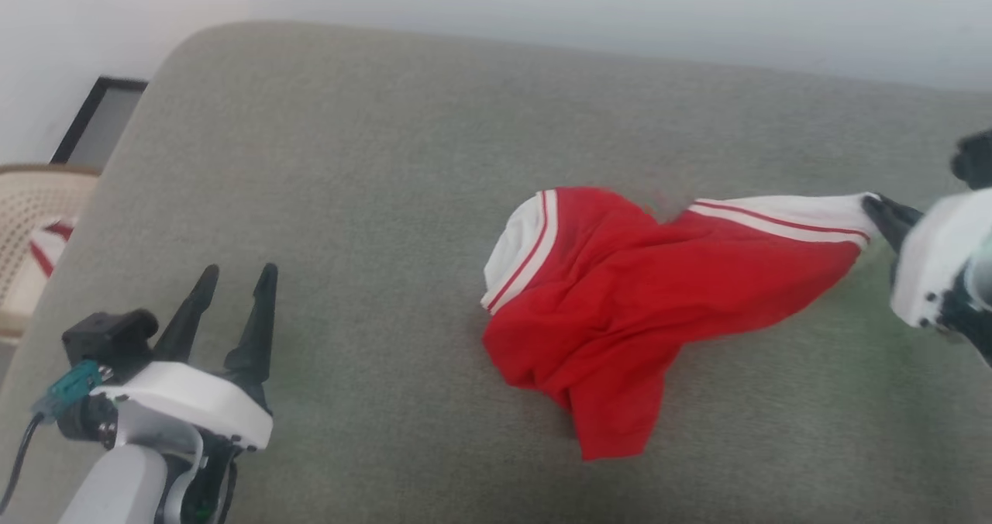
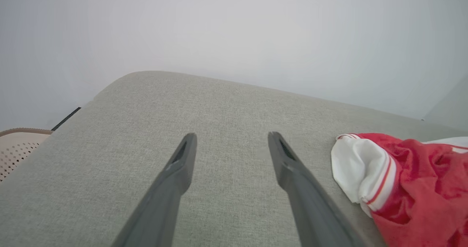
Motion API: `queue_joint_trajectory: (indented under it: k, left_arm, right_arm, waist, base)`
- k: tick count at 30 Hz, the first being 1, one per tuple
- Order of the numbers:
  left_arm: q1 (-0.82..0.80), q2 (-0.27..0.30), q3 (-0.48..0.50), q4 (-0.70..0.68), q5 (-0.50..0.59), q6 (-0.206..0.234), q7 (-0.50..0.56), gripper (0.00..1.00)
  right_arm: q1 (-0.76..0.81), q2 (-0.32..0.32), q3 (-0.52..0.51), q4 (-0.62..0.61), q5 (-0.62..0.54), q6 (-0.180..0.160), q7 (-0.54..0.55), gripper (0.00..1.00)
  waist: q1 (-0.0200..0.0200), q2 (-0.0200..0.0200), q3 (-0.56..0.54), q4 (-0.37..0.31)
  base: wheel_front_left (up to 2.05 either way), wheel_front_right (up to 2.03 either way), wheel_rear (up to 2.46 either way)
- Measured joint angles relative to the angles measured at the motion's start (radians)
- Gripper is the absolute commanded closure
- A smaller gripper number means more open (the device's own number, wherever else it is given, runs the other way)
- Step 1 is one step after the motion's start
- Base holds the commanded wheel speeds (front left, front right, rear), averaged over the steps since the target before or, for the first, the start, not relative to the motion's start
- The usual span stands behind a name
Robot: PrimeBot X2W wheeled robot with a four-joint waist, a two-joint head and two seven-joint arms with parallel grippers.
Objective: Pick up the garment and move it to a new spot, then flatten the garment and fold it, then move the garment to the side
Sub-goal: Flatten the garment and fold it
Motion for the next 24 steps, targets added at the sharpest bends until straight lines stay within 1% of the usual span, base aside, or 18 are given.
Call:
queue_joint_trajectory:
  k: [3,6,10,12,16,19,20,21,22,23,24]
  left_arm:
    - [0.022,0.009,0.009,-0.011,-0.007,0.005,0.005,0.0]
    - [0.034,0.02,0.012,-0.022,-0.008,0.009,0.009,0.0]
    - [0.046,0.022,0.012,-0.035,-0.012,0.013,0.015,0.0]
    - [0.047,0.023,0.011,-0.038,-0.012,0.014,0.018,0.0]
    - [0.05,0.027,0.01,-0.041,-0.015,0.016,0.022,0.0]
    - [0.05,0.033,0.009,-0.041,-0.018,0.015,0.028,0.0]
    - [0.05,0.034,0.007,-0.041,-0.018,0.015,0.031,0.0]
    - [0.05,0.036,0.006,-0.04,-0.018,0.014,0.034,0.0]
    - [0.05,0.039,0.003,-0.04,-0.018,0.013,0.041,0.0]
    - [0.048,0.042,0.0,-0.04,-0.019,0.011,0.05,0.0]
    - [0.047,0.047,-0.003,-0.041,-0.021,0.009,0.059,0.0]
  right_arm:
    - [0.076,-0.017,-0.072,-0.062,0.0,0.0,0.016,1.0]
    - [0.172,-0.014,-0.156,-0.103,-0.014,0.0,0.035,1.0]
    - [0.314,0.027,-0.279,-0.123,-0.054,0.0,0.051,1.0]
    - [0.372,0.061,-0.335,-0.115,-0.074,0.0,0.056,1.0]
    - [0.426,0.13,-0.372,-0.077,-0.103,-0.001,0.056,1.0]
    - [0.416,0.156,-0.373,-0.035,-0.118,0.0,0.037,1.0]
    - [0.407,0.161,-0.371,-0.018,-0.128,0.0,0.032,0.96]
    - [0.396,0.167,-0.37,-0.007,-0.132,0.0,0.03,0.64]
    - [0.382,0.173,-0.367,0.004,-0.134,0.0,0.028,0.24]
    - [0.37,0.175,-0.365,0.014,-0.141,0.0,0.025,0.0]
    - [0.359,0.177,-0.365,0.018,-0.142,0.0,0.021,0.0]
  waist:
    - [0.0,0.0,-0.022,-0.024]
    - [0.0,0.0,-0.042,-0.044]
    - [0.0,0.0,-0.06,-0.061]
    - [0.0,0.0,-0.065,-0.067]
    - [0.0,0.0,-0.069,-0.079]
    - [0.0,0.0,-0.07,-0.091]
    - [0.0,0.0,-0.07,-0.095]
    - [0.0,0.0,-0.071,-0.099]
    - [0.0,0.0,-0.073,-0.103]
    - [0.0,0.0,-0.075,-0.106]
    - [0.0,0.0,-0.077,-0.111]
  base:
    - [0.0,0.0,0.0]
    - [0.0,0.0,0.0]
    - [0.0,0.0,0.0]
    - [0.0,0.0,0.0]
    - [0.0,0.0,0.0]
    - [0.0,0.0,0.0]
    - [0.0,0.0,0.0]
    - [0.0,0.0,0.0]
    - [0.0,0.0,0.0]
    - [0.0,0.0,0.0]
    - [0.0,0.0,0.0]
